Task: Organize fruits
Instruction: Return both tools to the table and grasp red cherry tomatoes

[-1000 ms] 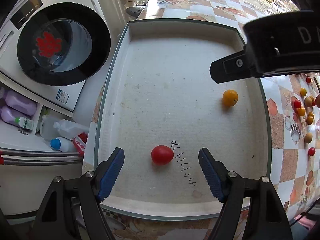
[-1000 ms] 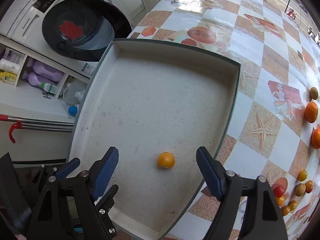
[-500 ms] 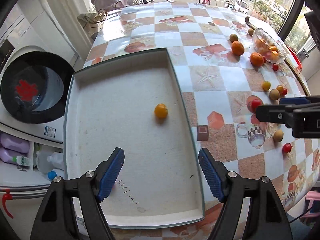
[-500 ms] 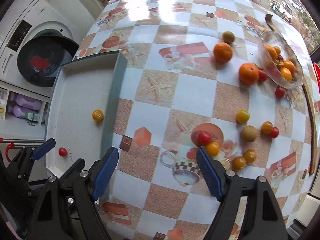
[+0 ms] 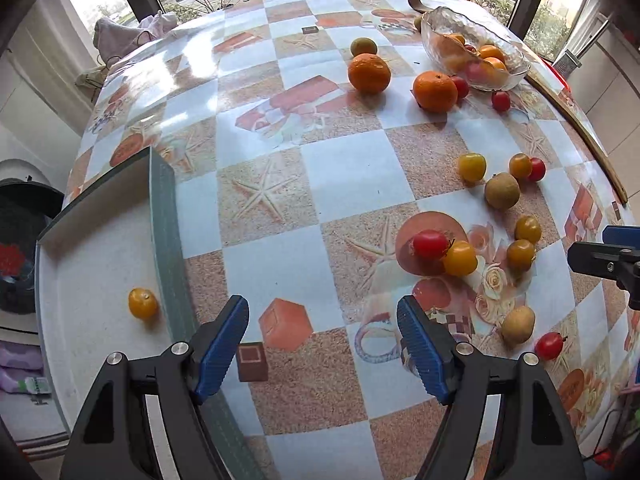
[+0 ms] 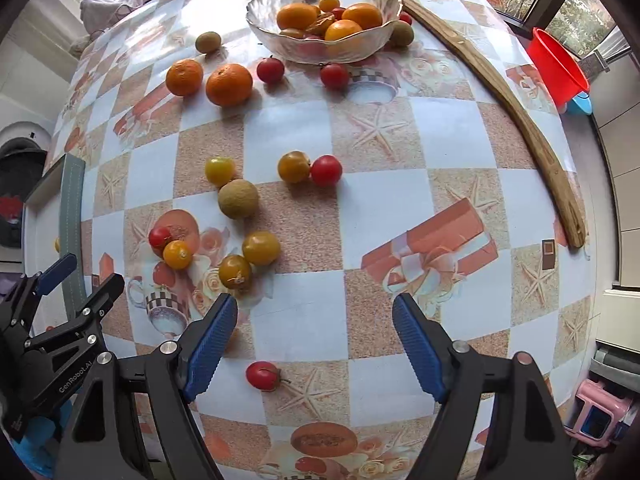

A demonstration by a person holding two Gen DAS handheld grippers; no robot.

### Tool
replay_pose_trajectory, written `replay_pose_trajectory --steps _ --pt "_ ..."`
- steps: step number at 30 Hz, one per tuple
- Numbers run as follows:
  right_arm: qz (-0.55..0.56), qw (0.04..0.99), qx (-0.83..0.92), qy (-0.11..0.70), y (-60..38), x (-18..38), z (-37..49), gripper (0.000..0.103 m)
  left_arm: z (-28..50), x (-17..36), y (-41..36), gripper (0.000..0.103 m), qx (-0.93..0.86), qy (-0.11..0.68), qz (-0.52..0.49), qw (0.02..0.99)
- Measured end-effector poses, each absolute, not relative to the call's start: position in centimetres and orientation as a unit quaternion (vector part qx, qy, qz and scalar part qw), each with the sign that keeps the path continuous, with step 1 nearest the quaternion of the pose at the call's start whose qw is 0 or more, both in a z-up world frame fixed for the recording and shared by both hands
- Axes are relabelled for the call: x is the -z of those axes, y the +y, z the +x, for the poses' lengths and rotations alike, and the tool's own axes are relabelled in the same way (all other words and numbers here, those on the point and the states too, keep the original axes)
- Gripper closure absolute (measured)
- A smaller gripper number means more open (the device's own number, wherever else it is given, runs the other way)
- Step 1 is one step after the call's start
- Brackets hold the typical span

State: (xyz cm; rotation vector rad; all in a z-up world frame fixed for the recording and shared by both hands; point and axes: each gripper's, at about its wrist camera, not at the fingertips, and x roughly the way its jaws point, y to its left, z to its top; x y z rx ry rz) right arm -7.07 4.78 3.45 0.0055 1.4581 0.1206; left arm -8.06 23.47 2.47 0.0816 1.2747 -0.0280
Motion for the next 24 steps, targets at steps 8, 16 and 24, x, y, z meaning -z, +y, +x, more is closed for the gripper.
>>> replay_pose_trajectory --steps 8,16,24 --pt "-0.023 0.75 -0.067 0.658 3.6 -1.7 -5.2 0.042 -6.0 -1.1 21.6 0.025 0.019 0.592 0.034 0.805" --pt "-0.037 0.76 -0.085 0.643 4.4 -0.8 -2.0 0.044 -4.0 -1.1 20.1 0.025 0.019 0.582 0.025 0.813" --pt "-0.048 0.767 -0.112 0.63 5.7 -1.0 0.8 0.056 -1.2 -0.9 19.3 0.025 0.011 0.581 0.019 0.813"
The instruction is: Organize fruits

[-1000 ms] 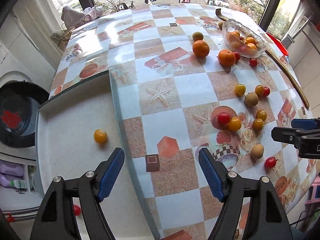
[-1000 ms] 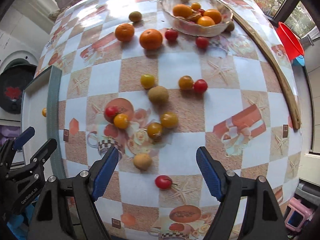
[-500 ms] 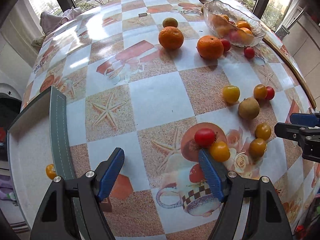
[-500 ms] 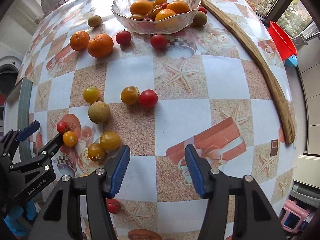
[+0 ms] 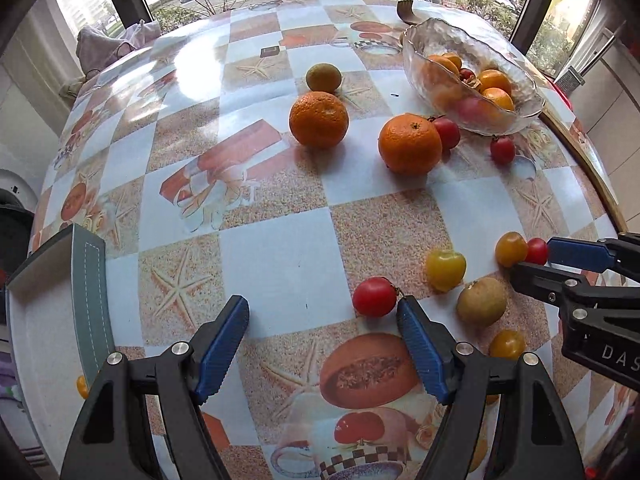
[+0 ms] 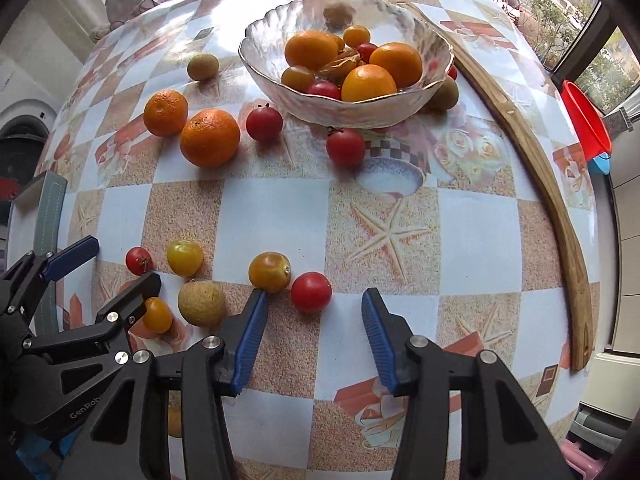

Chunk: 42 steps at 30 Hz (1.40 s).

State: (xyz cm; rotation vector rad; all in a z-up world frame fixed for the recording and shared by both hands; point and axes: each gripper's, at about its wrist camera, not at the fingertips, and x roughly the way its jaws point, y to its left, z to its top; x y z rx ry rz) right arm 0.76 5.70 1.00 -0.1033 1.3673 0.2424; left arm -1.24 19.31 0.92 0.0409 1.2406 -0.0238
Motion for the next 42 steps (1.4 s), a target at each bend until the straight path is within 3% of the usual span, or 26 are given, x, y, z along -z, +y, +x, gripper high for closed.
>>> replay_pose_trajectory --steps 2,5,7,10,11,23,27,29,35,37,38,40,42 --pt "-0.053 0.766 -0.123 0.629 6.2 -1.2 0.9 0.063 -0.8 -1.0 19.0 0.027 0.013 0.58 0.022 0.814" --pt "-0.06 0.764 -0.136 0.628 8.2 -0.9 1.1 0.072 -0.2 -1.2 18.3 0.041 0.027 0.577 0.023 0.816" --pt "-0.055 0.762 -0.143 0.629 8.3 -0.9 1.4 0.09 0.1 -1.4 17.7 0.056 0.039 0.575 0.023 0.817" --pt "-0.027 0.758 -0.151 0.634 7.6 -0.9 1.0 0.094 0.7 -1.6 17.5 0.076 0.053 0.575 0.021 0.816" --pt "-0.022 0.758 -0.151 0.634 7.3 -1.1 0.9 0.094 0.8 -1.7 17.6 0.078 0.055 0.576 0.018 0.816" --pt "0.011 0.75 -0.161 0.641 5.9 -1.0 0.8 0.093 0.9 -1.7 18.0 0.078 0.058 0.576 0.004 0.815" --pt "0.003 0.755 -0.16 0.636 6.5 -0.9 1.4 0.073 0.8 -1.7 18.1 0.078 0.057 0.576 0.004 0.815" --pt "0.001 0.759 -0.158 0.632 6.6 -1.1 1.5 0.068 0.9 -1.7 18.2 0.078 0.057 0.577 -0.001 0.815" --pt "-0.016 0.758 -0.163 0.631 7.1 -0.9 1.9 0.069 0.9 -1.7 18.0 0.078 0.059 0.577 0.002 0.815" --pt "-0.03 0.757 -0.165 0.632 7.5 -0.9 1.9 0.083 0.9 -1.8 18.3 0.078 0.061 0.578 -0.008 0.814" --pt "-0.03 0.756 -0.166 0.632 7.5 -1.0 1.8 0.083 0.9 -1.8 18.5 0.078 0.064 0.579 -0.017 0.812" --pt "-0.015 0.757 -0.162 0.633 7.0 -1.1 1.5 0.083 0.9 -1.8 18.9 0.088 0.071 0.583 -0.036 0.809" --pt "0.008 0.758 -0.156 0.633 6.1 -1.3 1.3 0.083 0.9 -2.0 19.1 0.088 0.07 0.584 -0.04 0.808"
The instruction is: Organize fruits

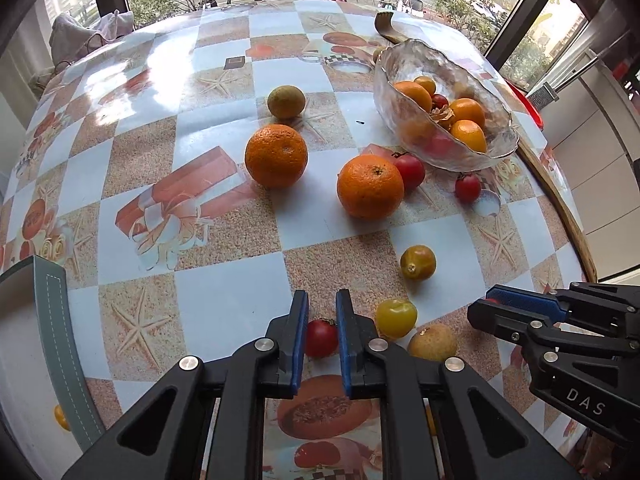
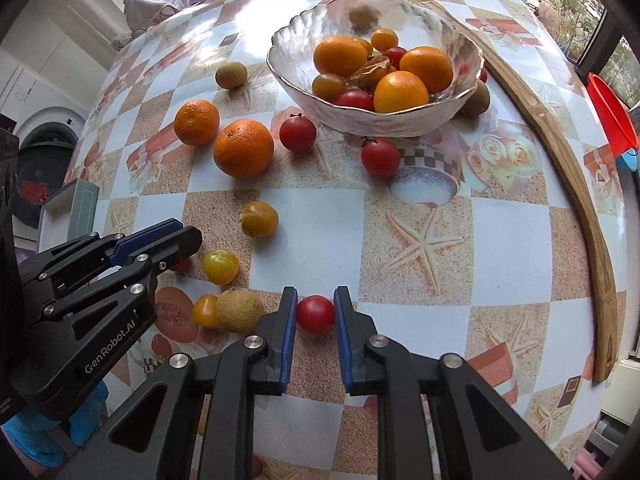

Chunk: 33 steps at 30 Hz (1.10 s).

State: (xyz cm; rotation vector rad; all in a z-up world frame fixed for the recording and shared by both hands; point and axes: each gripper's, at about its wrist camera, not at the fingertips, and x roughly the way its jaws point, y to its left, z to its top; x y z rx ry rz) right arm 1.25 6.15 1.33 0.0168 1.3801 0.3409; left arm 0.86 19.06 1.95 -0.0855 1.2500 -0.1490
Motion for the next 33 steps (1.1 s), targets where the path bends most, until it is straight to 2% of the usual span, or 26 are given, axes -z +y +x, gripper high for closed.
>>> replay_pose_trajectory --steps 12,14,15,16,29,31,32,33 --pt "0.059 0.753 -0.15 0.638 3.3 -2.2 -0.7 0.083 -0.3 -2.3 19.2 0.087 0.055 0.584 -0.033 0.809" --pt "0.064 0.753 -0.151 0.637 3.1 -2.2 -1.0 0.083 -0.5 -2.3 19.5 0.072 0.055 0.591 -0.038 0.804" --pt "0.066 0.752 -0.152 0.637 3.0 -2.2 -1.1 0.083 -0.6 -2.3 19.6 0.043 0.05 0.593 -0.034 0.803" --pt "0.069 0.752 -0.152 0.638 2.9 -2.2 -1.2 0.083 -0.9 -2.5 19.8 0.027 0.043 0.586 -0.029 0.808" --pt "0.076 0.747 -0.162 0.641 2.2 -2.6 -1.9 0.083 -1.1 -1.9 18.6 0.029 0.037 0.594 0.013 0.804" --pt "0.076 0.746 -0.162 0.641 2.2 -2.6 -2.0 0.083 -0.9 -1.3 18.2 0.053 0.034 0.602 0.019 0.798" --pt "0.076 0.746 -0.162 0.641 2.2 -2.6 -2.0 0.083 -1.0 -1.4 18.1 0.054 0.033 0.597 0.019 0.801" --pt "0.077 0.746 -0.162 0.641 2.2 -2.6 -2.1 0.083 -0.9 -1.4 18.0 0.067 0.036 0.597 0.017 0.801"
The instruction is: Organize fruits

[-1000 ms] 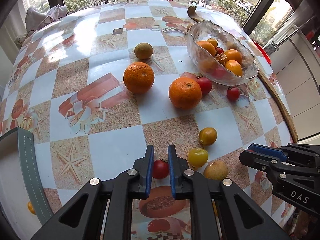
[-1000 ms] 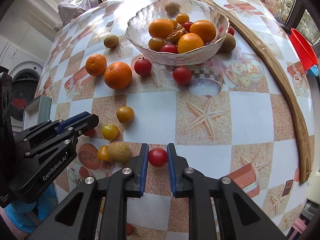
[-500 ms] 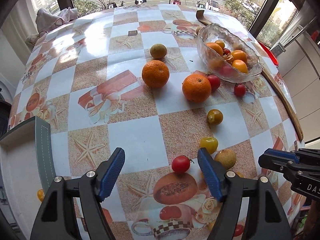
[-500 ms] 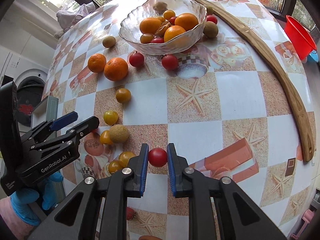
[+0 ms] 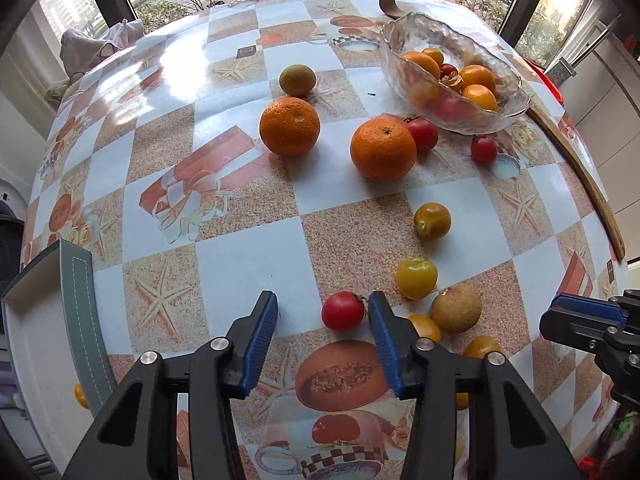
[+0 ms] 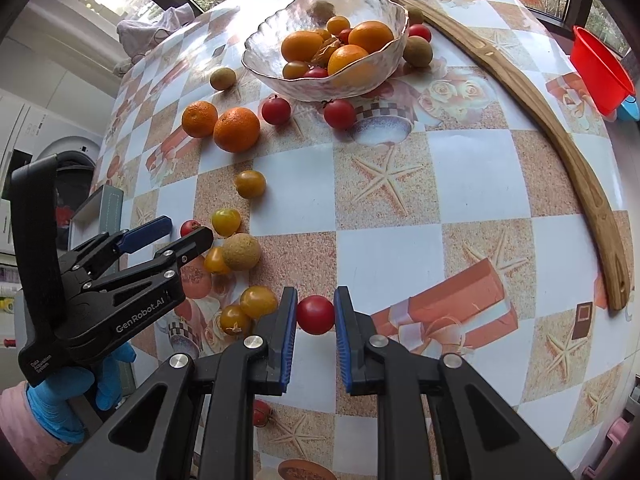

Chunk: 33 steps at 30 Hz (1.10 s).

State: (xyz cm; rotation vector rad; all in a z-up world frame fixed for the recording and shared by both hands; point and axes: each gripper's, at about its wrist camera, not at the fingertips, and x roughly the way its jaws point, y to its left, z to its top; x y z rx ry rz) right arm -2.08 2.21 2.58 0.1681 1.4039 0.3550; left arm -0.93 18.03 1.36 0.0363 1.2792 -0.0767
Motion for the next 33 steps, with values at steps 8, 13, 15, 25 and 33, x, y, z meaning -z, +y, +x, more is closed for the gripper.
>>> replay_pose_trajectory --steps 8,13,15,25,33 --pt "0.079 0.747 -0.166 0.639 2.1 -3.3 -2.3 0.083 -1.4 -2.6 17.3 0.083 0.058 0.595 0.004 0.802" --pt "0.076 0.746 -0.179 0.637 2.2 -4.4 -2.4 0.083 -3.3 -5.3 18.2 0.083 0.045 0.587 -0.026 0.808" --pt "0.074 0.744 -0.187 0.637 2.5 -5.0 -2.5 0.083 -4.4 -6.4 18.9 0.083 0.033 0.584 -0.036 0.81" --pt "0.039 0.743 -0.219 0.632 7.7 -7.7 -4.4 0.083 -9.3 -9.1 26.1 0.083 -0.003 0.57 -0.078 0.818" --pt "0.049 0.744 -0.218 0.629 17.3 -8.3 -5.9 0.083 -11.1 -8.8 37.1 0.083 -0.02 0.58 -0.072 0.811"
